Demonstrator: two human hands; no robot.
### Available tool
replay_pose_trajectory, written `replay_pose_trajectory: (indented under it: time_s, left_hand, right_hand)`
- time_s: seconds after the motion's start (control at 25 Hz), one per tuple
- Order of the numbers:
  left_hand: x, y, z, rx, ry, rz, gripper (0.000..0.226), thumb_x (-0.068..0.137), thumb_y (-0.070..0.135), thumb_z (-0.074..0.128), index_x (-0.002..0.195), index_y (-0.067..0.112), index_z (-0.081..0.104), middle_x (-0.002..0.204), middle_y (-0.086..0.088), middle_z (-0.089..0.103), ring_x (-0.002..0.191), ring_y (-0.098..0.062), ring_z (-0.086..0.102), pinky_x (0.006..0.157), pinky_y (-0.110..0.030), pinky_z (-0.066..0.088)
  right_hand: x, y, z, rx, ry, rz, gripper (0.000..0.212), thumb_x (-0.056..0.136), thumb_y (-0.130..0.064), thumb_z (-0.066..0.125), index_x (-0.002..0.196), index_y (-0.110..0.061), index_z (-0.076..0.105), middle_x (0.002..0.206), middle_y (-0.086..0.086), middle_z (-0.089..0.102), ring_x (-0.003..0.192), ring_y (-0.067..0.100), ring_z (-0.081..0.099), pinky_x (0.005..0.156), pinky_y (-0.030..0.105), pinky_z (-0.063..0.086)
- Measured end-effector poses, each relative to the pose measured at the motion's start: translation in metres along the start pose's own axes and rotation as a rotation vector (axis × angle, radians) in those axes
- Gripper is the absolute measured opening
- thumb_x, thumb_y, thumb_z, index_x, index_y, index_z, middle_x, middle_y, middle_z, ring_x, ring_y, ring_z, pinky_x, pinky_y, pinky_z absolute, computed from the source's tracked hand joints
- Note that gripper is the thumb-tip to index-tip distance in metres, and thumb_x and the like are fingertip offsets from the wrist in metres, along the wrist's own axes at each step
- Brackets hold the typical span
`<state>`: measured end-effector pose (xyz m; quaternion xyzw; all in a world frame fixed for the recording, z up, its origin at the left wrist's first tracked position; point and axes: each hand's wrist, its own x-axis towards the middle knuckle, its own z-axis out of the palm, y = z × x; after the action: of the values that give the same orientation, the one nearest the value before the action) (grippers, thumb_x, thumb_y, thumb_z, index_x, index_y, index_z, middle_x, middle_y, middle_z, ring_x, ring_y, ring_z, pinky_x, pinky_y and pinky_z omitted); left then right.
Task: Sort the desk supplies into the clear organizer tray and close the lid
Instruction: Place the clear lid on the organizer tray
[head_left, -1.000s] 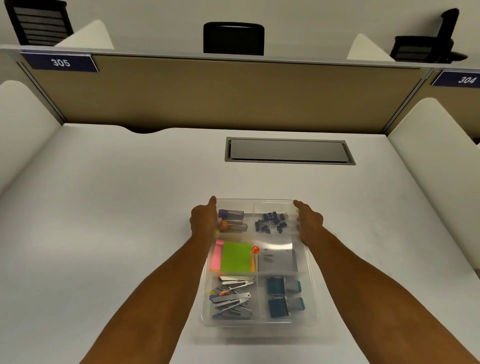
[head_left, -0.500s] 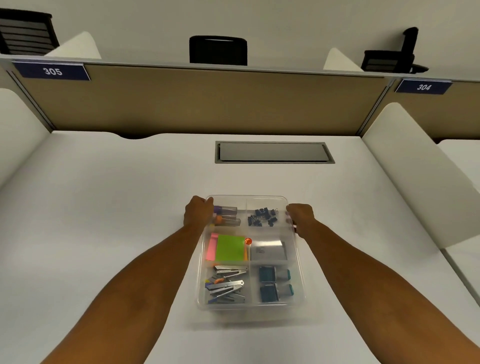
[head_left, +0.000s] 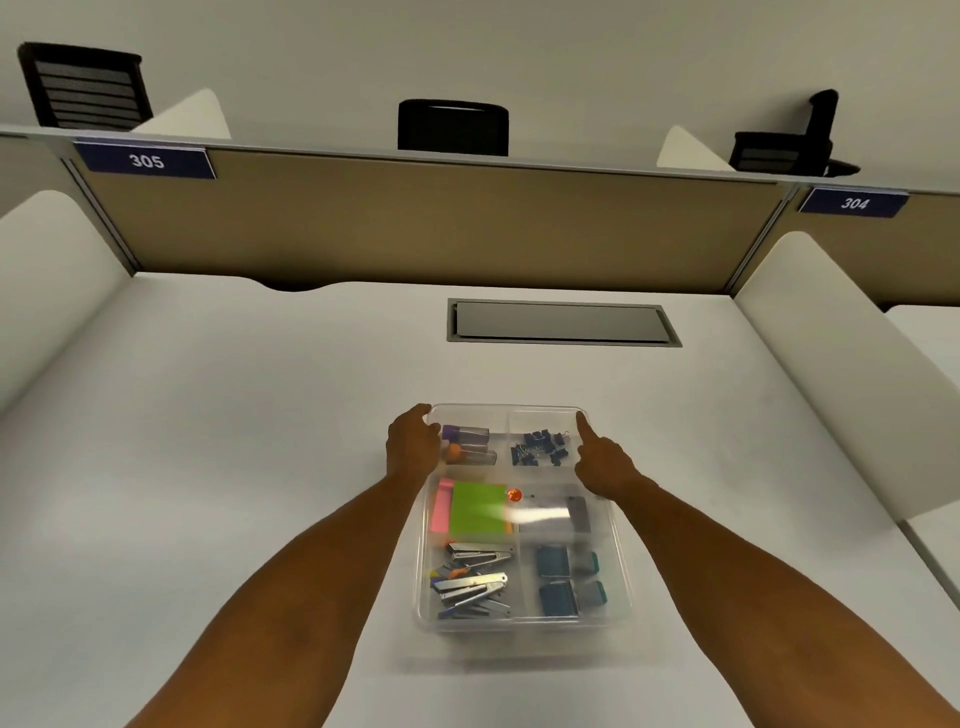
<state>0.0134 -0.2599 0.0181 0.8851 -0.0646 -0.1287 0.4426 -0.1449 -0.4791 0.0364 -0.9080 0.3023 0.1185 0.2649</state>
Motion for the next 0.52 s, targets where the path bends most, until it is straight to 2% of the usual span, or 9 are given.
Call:
replay_pose_trajectory:
  time_s: [0.12, 0.24, 0.28, 0.44, 0.52]
  left_hand:
    - [0.000, -0.002, 0.002, 0.034, 0.005, 0.037, 0.038, 0.094, 0.008, 0.056, 0.132, 0.006, 0.056, 0.132, -0.014, 0.060, 0.122, -0.027, 0.056, 0.101, -0.028, 0.040]
    - [0.001, -0.003, 0.003, 0.049, 0.002, 0.061, 0.039, 0.095, 0.008, 0.056, 0.134, 0.005, 0.054, 0.135, -0.014, 0.057, 0.125, -0.027, 0.054, 0.104, -0.028, 0.038]
    - [0.002, -0.002, 0.002, 0.051, -0.006, 0.061, 0.039, 0.095, 0.007, 0.056, 0.134, 0.005, 0.053, 0.136, -0.014, 0.056, 0.126, -0.027, 0.053, 0.105, -0.028, 0.038]
    - [0.000, 0.000, 0.001, 0.063, -0.012, 0.070, 0.040, 0.095, 0.008, 0.056, 0.134, 0.006, 0.053, 0.135, -0.014, 0.058, 0.124, -0.028, 0.055, 0.104, -0.029, 0.039]
    - [-0.002, 0.001, 0.000, 0.066, -0.027, 0.067, 0.039, 0.095, 0.009, 0.055, 0.134, 0.008, 0.053, 0.133, -0.014, 0.058, 0.122, -0.028, 0.056, 0.103, -0.031, 0.041]
  right_hand:
    - [0.000, 0.002, -0.003, -0.021, -0.036, 0.007, 0.085, 0.098, -0.011, 0.054, 0.156, -0.025, -0.007, 0.128, 0.015, 0.060, 0.096, 0.024, 0.067, 0.077, 0.026, 0.055]
    - [0.001, 0.002, -0.010, -0.039, -0.060, 0.028, 0.081, 0.099, -0.017, 0.053, 0.156, -0.028, -0.005, 0.114, 0.010, 0.064, 0.076, 0.018, 0.064, 0.058, 0.019, 0.051]
    - [0.001, 0.003, -0.010, -0.034, -0.058, 0.039, 0.080, 0.100, -0.018, 0.052, 0.156, -0.029, -0.003, 0.108, 0.008, 0.064, 0.071, 0.016, 0.061, 0.056, 0.019, 0.051]
    - [0.003, 0.001, -0.013, -0.005, -0.118, 0.093, 0.079, 0.100, -0.021, 0.049, 0.155, -0.034, -0.007, 0.106, 0.008, 0.061, 0.074, 0.018, 0.062, 0.056, 0.024, 0.051]
    - [0.004, -0.003, -0.011, -0.018, -0.117, 0.121, 0.080, 0.099, -0.024, 0.049, 0.155, -0.034, -0.009, 0.109, 0.012, 0.062, 0.083, 0.022, 0.064, 0.066, 0.028, 0.054]
